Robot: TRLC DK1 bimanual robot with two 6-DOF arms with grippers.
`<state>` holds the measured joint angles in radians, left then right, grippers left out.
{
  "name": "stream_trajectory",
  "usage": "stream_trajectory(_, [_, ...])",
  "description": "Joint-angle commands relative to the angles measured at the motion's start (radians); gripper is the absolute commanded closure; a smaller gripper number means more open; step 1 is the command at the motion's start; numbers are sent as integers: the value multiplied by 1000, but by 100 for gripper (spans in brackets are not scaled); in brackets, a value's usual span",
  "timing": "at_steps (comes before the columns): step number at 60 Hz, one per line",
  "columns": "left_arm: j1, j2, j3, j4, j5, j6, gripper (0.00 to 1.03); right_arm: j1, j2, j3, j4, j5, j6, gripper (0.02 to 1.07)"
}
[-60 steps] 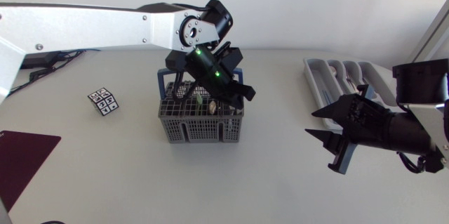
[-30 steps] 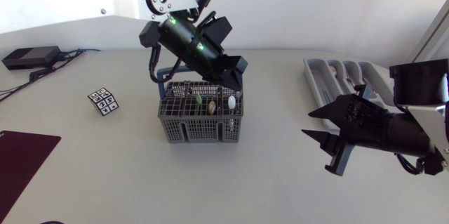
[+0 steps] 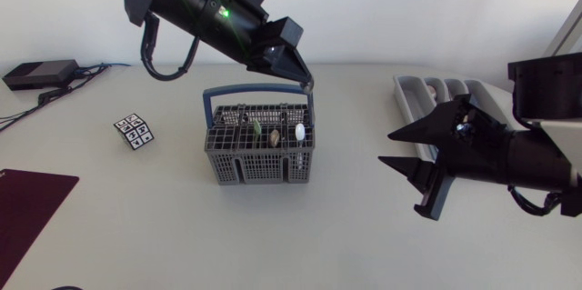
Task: Transfer all utensils from the basket to the drawer tray.
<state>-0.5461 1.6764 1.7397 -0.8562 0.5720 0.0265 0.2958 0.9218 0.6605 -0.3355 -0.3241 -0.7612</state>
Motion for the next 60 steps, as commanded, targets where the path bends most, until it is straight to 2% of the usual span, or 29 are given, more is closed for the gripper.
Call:
stream_trajectory(1, [-25, -40, -31, -17, 28, 50, 100, 16, -3, 42, -10, -27, 62, 53])
stream_trajectory(11, [-64, -52, -49, -63, 49, 145, 100, 54, 26, 93, -11, -76, 135, 53])
stream_trajectory(16, [-101, -66, -69, -76, 65, 207, 100, 85, 40, 105, -10, -87, 161, 49])
stream_trajectory(27, [-156, -89, -98, -87, 100, 265, 100, 167, 60, 110, -19, -127, 192, 46])
stream_trajectory(40, [-179, -98, -101, -104, 121, 299, 100, 240, 54, 93, -28, -132, 192, 46])
stream_trajectory(43, [-179, -98, -103, -109, 123, 300, 100, 241, 46, 91, -28, -132, 192, 48])
stream_trajectory(47, [-176, -99, -111, -115, 124, 311, 100, 243, 29, 90, -28, -128, 192, 60])
stream_trajectory(54, [-172, -104, -112, -122, 124, 316, 100, 241, 12, 88, -31, -124, 192, 70])
stream_trajectory(60, [-170, -104, -114, -122, 124, 317, 100, 241, 5, 87, -33, -124, 191, 83])
